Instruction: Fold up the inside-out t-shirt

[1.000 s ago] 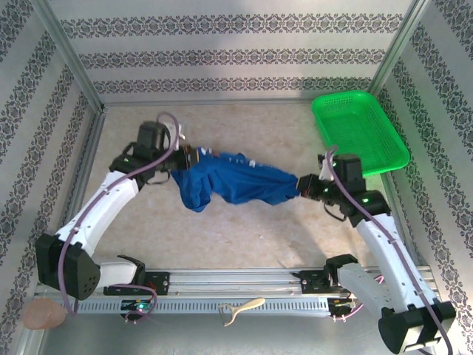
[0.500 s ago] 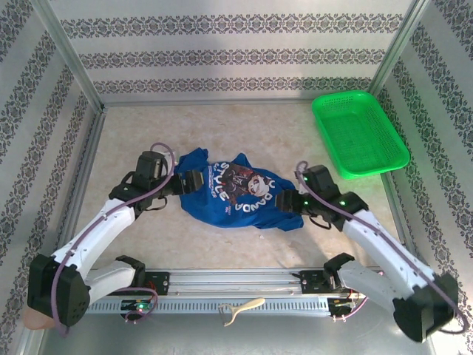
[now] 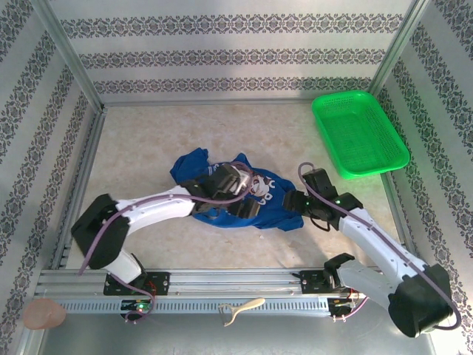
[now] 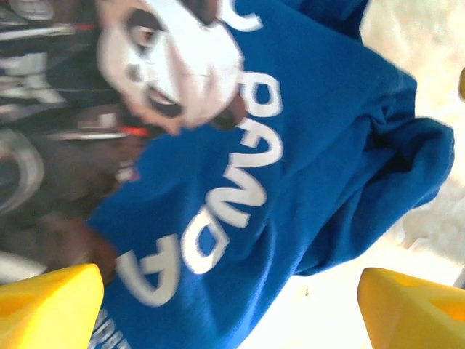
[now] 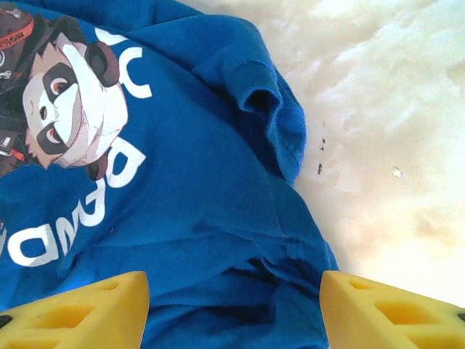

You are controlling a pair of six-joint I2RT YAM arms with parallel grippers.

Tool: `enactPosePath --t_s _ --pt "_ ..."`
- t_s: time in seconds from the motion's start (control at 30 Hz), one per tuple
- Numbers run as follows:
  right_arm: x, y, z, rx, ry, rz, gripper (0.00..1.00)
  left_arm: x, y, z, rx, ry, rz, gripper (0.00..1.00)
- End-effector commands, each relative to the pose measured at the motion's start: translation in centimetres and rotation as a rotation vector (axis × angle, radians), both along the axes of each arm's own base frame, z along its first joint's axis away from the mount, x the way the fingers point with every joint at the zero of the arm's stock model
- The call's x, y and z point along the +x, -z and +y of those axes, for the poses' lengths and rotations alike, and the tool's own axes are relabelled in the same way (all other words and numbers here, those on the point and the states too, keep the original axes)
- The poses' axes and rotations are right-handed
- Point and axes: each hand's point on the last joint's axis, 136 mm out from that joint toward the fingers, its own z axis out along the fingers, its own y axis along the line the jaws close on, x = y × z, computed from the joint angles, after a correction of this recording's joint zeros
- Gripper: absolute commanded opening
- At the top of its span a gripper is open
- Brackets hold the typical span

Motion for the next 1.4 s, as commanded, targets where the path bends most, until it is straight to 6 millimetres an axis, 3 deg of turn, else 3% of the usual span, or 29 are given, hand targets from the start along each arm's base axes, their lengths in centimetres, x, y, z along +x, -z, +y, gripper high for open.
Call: enactPosePath --t_s 0.0,0.17,0.23,0.27,0.33,0.4,0.43,0.67,0.83,0.97,1.13,1.37 --pt "-1.6 0.5 -0.4 0.039 0.036 0.032 0.64 0.8 0.6 -2.6 0.048 0.084 -0.082 0.91" --pt "-2.8 0.3 -0.6 0.078 0.051 0.026 0.64 1.8 3.7 -4.9 0.11 0.124 -0.066 0.89" --pt "-3.1 0.1 -0.4 0.099 0.053 0.023 0.64 2.2 4.9 -5.0 0.144 0.132 -0.067 0.8" --pt "-3.2 0.0 -0.2 0.111 0.05 0.021 0.64 2.6 5.1 -5.0 0.16 0.131 -0.072 0.69" --pt "-3.3 -0.2 0.1 0.133 0.044 0.022 0.64 3.4 5.1 -4.7 0.181 0.113 -0.085 0.37" --pt "-3.3 -0.3 0.6 0.148 0.026 0.025 0.64 4.4 3.8 -4.2 0.169 0.081 -0.098 0.03" --pt "-3.3 -0.3 0.9 0.153 0.017 0.024 0.64 4.9 2.6 -4.0 0.15 0.067 -0.11 0.0" --pt "-2.6 -1.6 4.1 0.19 -0.057 -0.007 0.65 5.5 -8.4 -0.7 -0.036 0.001 -0.16 0.0" --pt "-0.9 -2.9 6.7 0.212 -0.11 -0.063 0.67 4.9 -13.7 2.6 -0.146 -0.042 -0.166 0.0" --pt "0.2 -3.9 8.3 0.221 -0.146 -0.099 0.7 4.6 -15.9 4.3 -0.21 -0.077 -0.167 0.0" --pt "1.0 -6.0 10.2 0.187 -0.196 -0.177 0.75 4.0 -18.7 5.1 -0.275 -0.09 -0.183 0.0" --pt "2.4 -8.0 10.3 0.027 -0.121 -0.339 0.88 3.5 -20.1 5.2 -0.303 -0.087 -0.187 0.0"
